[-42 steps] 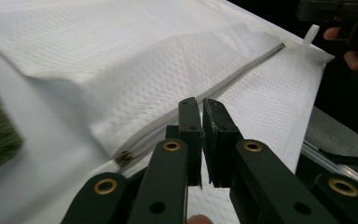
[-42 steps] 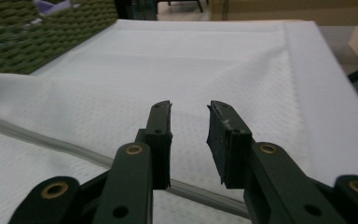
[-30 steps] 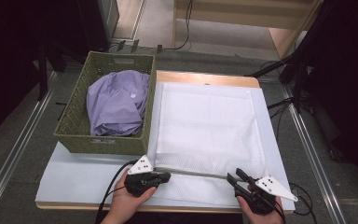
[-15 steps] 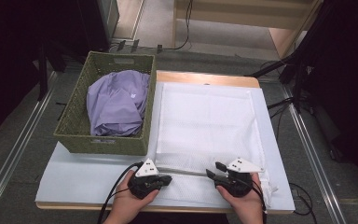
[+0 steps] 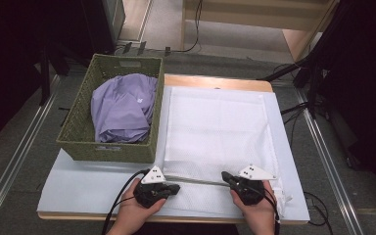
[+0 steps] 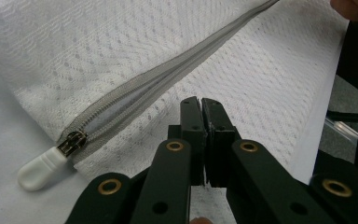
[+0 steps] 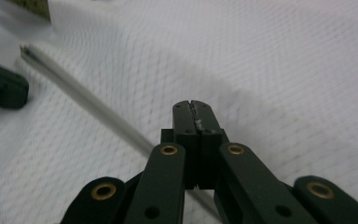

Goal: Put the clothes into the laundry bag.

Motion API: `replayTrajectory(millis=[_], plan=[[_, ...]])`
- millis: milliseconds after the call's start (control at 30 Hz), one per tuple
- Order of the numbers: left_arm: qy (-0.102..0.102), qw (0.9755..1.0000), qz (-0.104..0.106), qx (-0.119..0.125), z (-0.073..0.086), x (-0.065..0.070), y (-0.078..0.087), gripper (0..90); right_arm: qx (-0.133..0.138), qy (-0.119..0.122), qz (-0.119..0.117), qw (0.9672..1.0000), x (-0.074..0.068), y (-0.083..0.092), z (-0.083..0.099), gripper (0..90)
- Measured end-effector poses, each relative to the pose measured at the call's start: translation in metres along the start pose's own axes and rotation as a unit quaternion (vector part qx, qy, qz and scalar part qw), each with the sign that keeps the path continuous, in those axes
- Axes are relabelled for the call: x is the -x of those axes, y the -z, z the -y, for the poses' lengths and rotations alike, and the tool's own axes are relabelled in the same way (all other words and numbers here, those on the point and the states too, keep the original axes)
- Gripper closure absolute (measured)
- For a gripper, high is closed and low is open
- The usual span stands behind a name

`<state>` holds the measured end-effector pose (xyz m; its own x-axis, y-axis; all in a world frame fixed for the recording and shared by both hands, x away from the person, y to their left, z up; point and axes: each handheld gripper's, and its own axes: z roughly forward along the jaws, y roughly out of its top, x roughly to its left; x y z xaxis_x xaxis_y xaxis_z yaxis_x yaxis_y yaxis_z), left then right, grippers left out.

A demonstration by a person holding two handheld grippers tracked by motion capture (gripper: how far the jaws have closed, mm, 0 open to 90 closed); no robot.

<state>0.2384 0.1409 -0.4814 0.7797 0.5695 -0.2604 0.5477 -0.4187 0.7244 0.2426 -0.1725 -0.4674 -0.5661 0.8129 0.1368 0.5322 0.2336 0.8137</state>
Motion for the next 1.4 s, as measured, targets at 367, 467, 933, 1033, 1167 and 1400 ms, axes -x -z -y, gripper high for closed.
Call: replayTrajectory(millis=[367,467,933,1033,1167,1400], plan=[[0.002,1.0000,0.003,-0.001,0.000,0.000,0.000,88.7,-0.052,0.036,-0.025,0.9977,-0.004,-0.016,0.012,70.3],[0.000,1.0000,0.003,-0.001,0.000,0.000,0.000,88.6,-0.051,0.051,-0.027,0.9971,-0.005,-0.018,0.011,84.5],[0.004,0.9999,0.010,-0.004,0.000,-0.002,0.000,89.1,0.001,0.000,-0.034,0.9994,0.013,-0.004,-0.008,90.0],[0.004,0.9999,0.009,-0.004,0.000,-0.001,0.000,89.1,0.003,-0.005,-0.023,0.9997,0.020,-0.013,-0.012,90.0],[0.005,0.9999,0.011,-0.004,0.000,-0.002,0.000,89.0,-0.019,-0.015,-0.022,0.9995,0.024,-0.027,-0.006,89.8],[0.005,0.9999,0.012,-0.005,0.000,-0.002,0.000,88.9,-0.040,0.005,-0.013,0.9991,0.022,-0.033,-0.002,79.3]])
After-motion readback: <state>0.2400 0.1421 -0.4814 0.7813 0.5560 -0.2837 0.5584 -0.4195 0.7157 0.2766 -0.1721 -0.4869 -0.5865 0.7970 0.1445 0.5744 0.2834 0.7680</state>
